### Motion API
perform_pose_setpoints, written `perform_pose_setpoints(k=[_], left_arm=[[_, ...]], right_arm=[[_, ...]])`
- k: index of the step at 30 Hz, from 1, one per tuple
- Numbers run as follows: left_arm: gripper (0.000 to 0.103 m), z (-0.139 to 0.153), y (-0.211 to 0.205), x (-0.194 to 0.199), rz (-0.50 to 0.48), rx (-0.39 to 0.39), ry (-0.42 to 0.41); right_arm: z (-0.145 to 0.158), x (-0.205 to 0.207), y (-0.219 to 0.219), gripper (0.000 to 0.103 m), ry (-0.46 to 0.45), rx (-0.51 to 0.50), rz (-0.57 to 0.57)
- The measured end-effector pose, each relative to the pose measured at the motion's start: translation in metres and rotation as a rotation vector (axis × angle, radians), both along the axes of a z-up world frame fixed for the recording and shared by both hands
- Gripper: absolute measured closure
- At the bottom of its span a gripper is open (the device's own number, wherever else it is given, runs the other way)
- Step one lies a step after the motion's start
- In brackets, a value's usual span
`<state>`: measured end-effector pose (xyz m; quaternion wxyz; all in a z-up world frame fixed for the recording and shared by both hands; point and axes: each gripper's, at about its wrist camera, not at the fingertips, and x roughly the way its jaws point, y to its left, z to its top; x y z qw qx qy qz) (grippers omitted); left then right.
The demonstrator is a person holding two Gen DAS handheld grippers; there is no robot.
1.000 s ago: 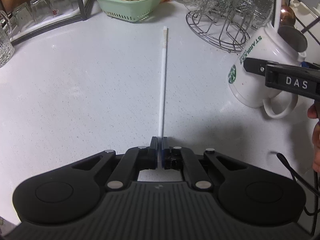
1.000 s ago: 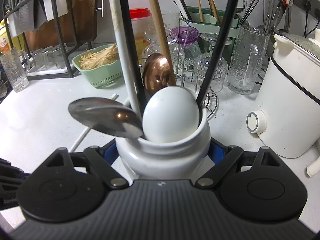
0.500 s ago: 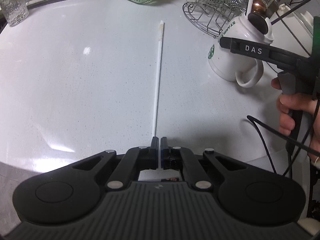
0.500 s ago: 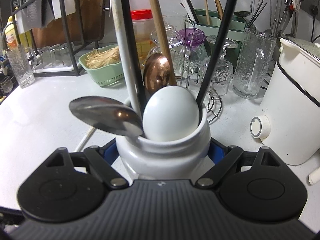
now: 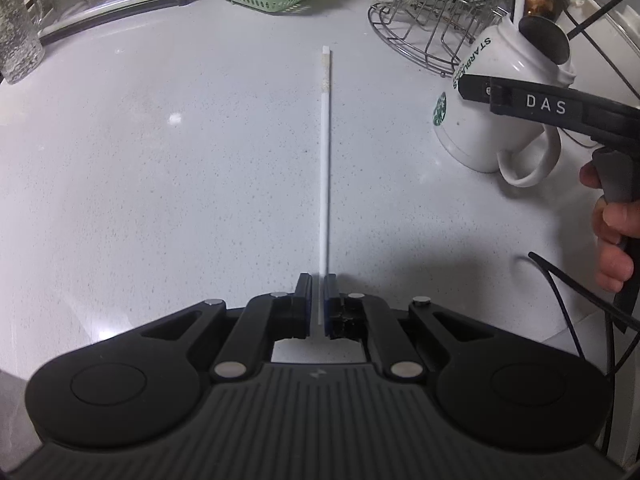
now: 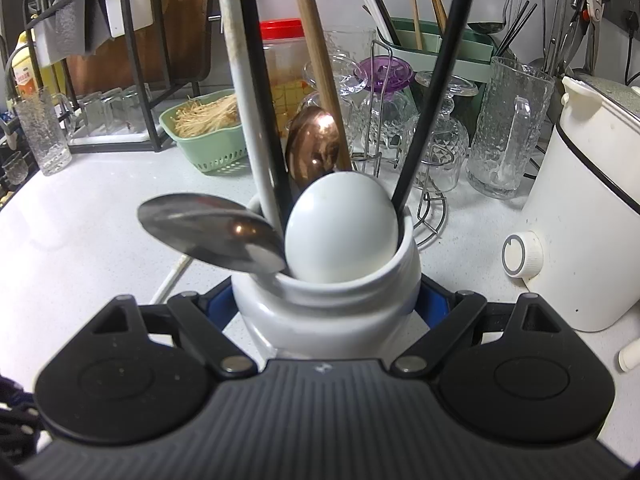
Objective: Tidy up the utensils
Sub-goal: 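Hold the white stick in the left gripper and start lifting it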
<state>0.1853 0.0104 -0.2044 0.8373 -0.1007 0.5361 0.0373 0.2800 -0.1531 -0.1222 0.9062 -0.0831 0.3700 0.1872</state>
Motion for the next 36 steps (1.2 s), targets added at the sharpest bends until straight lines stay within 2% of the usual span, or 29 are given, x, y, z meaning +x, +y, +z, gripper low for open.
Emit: perform_pose_setpoints(k=[4,7,10,13,18,26,36], left_arm=[[0.087,-0.003,-0.004,0.006,-0.034,0.019,0.001],[0.085,-0.003,-0.006,0.01,-0.054,0.031,0.003],[0.087,-0.003,-0.007,0.015,-0.06,0.048,0.017],[0.098,-0.001,-0.009,0.019,-0.069,0.075,0.04],[0.099,0.001,-0.001,0.014,-0.066,0.035,0.071],[0.102,0.006,0.006,-0.017,-0.056,-0.021,0.115],[0.102,0.014,0.003,-0.033,-0.031,-0.08,0.113]], right_arm=[[0.0,0.0,0.001,0.012,-0.001,0.001,-0.011],[-0.001,0.0,0.001,0.012,-0.003,0.002,-0.022],[-0.001,-0.001,0.003,0.012,-0.008,0.002,-0.036],[-0.001,-0.003,0.005,0.012,-0.013,0.002,-0.048],[-0.002,-0.004,0.006,0.012,-0.015,0.004,-0.058],[-0.002,-0.009,0.004,0.012,-0.025,0.005,-0.037],[-0.002,-0.009,0.006,0.012,-0.021,0.002,-0.008]])
